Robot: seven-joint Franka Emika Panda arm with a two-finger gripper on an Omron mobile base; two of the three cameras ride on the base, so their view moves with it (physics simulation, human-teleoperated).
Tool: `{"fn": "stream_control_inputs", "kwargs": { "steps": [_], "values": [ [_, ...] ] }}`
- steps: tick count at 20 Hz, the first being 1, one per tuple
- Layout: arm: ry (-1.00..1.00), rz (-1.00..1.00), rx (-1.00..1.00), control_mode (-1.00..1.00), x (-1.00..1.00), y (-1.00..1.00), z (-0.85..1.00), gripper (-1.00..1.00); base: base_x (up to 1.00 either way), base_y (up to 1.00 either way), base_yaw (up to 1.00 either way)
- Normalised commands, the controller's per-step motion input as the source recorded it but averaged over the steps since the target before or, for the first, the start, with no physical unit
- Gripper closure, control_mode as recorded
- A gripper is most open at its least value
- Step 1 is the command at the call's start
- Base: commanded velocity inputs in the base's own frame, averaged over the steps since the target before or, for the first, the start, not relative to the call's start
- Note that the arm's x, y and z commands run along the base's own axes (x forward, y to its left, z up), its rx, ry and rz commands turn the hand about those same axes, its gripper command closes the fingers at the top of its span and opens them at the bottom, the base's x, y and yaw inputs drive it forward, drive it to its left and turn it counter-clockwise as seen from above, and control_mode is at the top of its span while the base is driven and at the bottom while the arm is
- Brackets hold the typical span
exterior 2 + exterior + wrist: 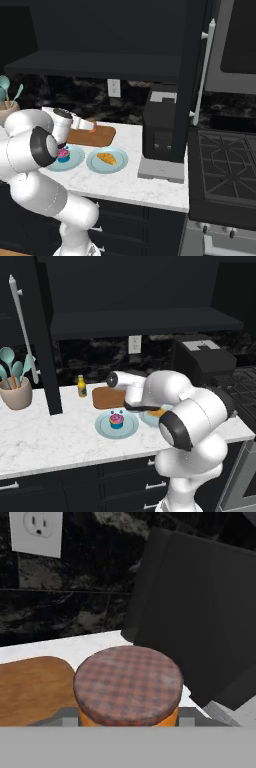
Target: From the different types of pastries on the counter, select a croissant and place it on the cutting board. Then retrieve a jar of jam from the cabinet and place it alongside the croissant on the cutting board.
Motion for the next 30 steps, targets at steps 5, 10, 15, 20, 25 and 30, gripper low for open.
{"fn": "stream_control_inputs", "kwargs": {
  "steps": [5,10,15,20,25,30],
  "values": [
    [-0.09,-0.05,0.09,-1.0,0.16,0.01,-0.14,1.0,0.0,0.0,0.0],
    [0.02,-0.02,0.35,-1.0,0.11,0.0,0.0,1.0,0.0,0.0,0.0],
    [0.11,-0.02,0.31,-1.0,0.22,0.0,0.04,1.0,0.0,0.0,0.0],
    [0.0,-0.02,0.03,-1.0,0.06,0.0,0.0,1.0,0.0,0.0,0.0],
    [-0.02,0.0,-0.11,-1.0,0.04,0.0,-0.2,1.0,0.0,0.0,0.0],
    [-0.08,-0.01,-0.12,-1.0,0.17,0.0,-0.23,1.0,0.0,0.0,0.0]
  ]
}}
